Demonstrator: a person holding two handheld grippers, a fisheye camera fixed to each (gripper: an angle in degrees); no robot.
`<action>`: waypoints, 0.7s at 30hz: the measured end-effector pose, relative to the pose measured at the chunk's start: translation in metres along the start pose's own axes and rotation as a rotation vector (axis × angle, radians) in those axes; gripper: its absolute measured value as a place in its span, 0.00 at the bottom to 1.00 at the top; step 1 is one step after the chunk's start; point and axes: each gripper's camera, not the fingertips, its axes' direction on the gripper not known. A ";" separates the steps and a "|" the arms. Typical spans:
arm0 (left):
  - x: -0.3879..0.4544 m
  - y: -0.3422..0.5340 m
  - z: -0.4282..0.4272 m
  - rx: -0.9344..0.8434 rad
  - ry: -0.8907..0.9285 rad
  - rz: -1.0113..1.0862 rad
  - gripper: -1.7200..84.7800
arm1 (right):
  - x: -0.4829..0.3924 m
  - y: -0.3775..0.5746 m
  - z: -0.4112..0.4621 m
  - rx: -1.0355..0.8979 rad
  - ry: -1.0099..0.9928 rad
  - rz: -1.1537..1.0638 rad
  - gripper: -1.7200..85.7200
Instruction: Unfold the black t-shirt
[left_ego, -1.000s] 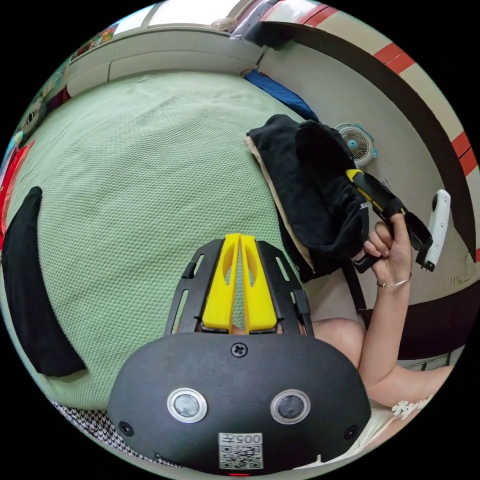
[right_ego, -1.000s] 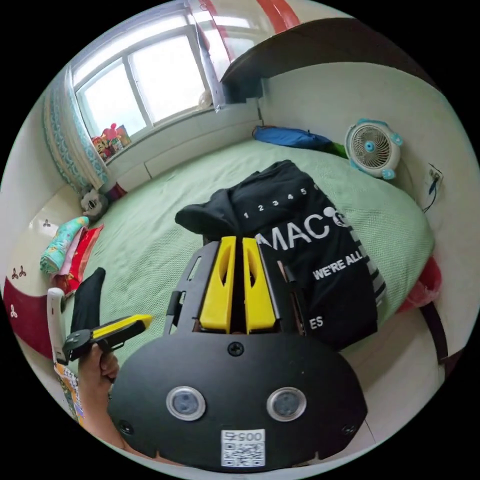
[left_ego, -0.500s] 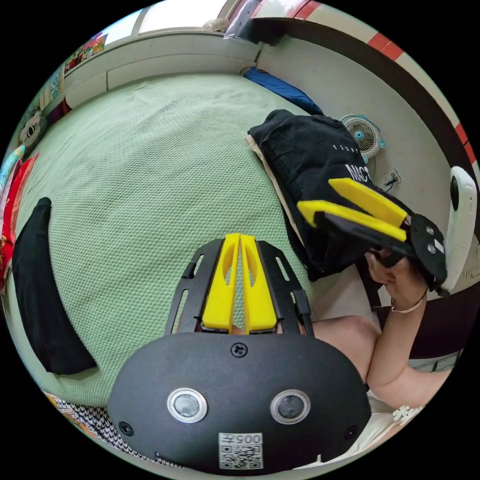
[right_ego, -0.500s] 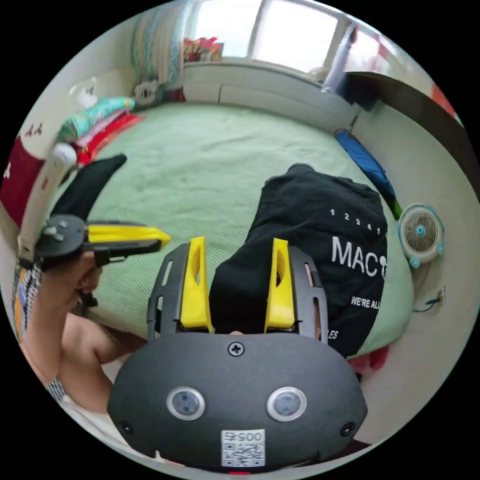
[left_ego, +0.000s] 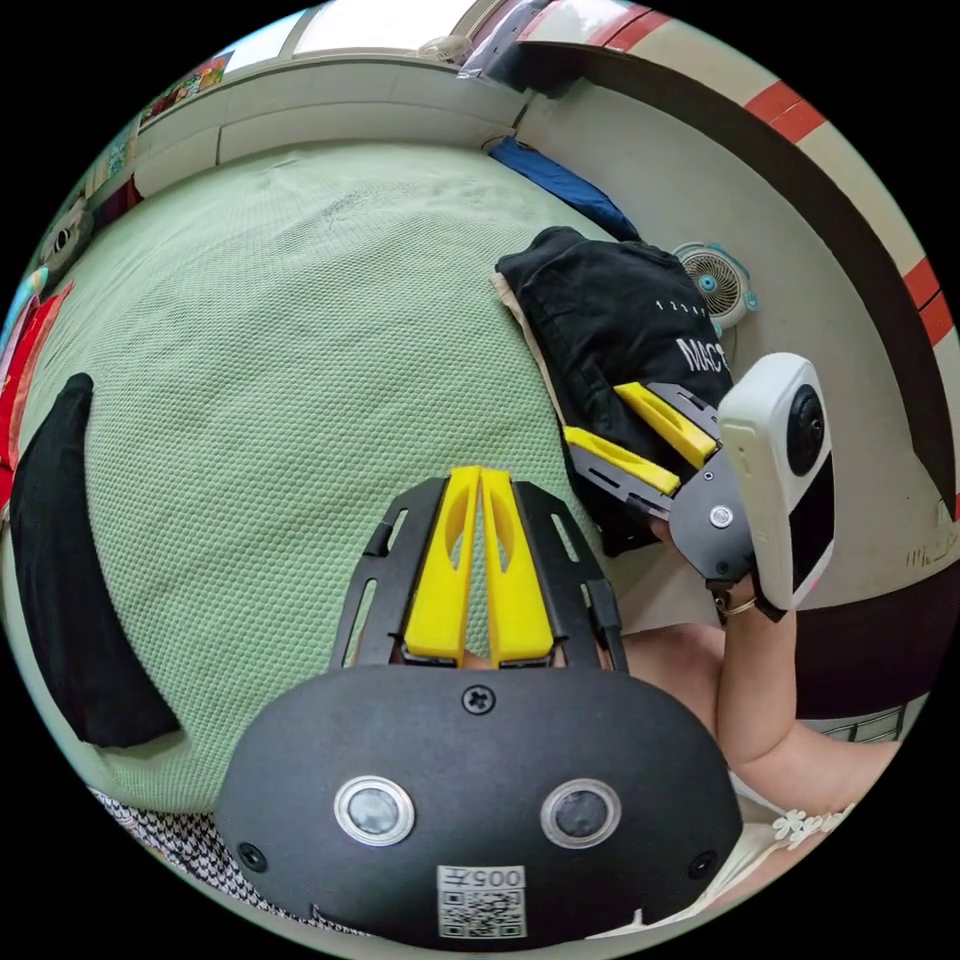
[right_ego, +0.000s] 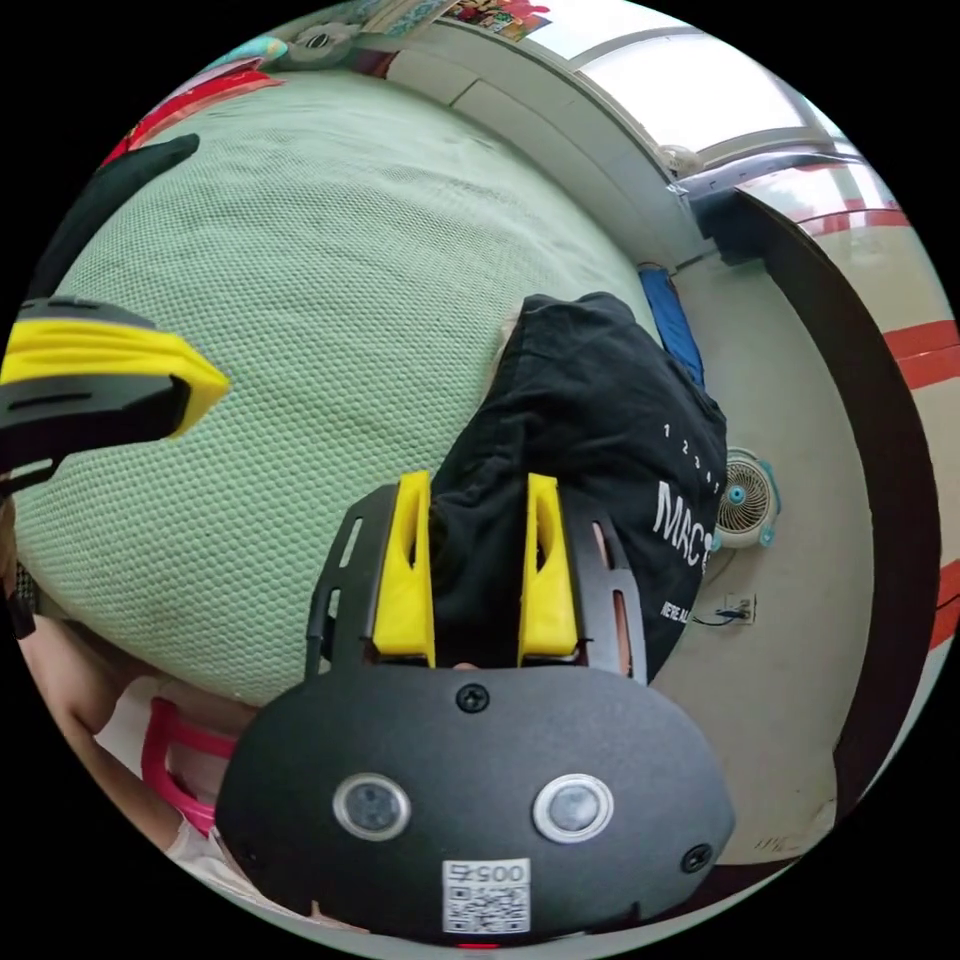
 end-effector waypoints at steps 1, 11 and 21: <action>-0.001 0.001 0.001 0.003 -0.002 -0.002 0.01 | 0.002 0.002 0.000 0.005 0.025 0.013 0.13; -0.002 0.002 0.014 0.007 0.024 -0.017 0.01 | 0.092 0.048 -0.018 0.167 -0.329 0.392 0.05; 0.029 0.001 0.048 -0.009 0.178 0.089 0.04 | 0.148 0.101 -0.005 0.269 -0.462 0.630 0.05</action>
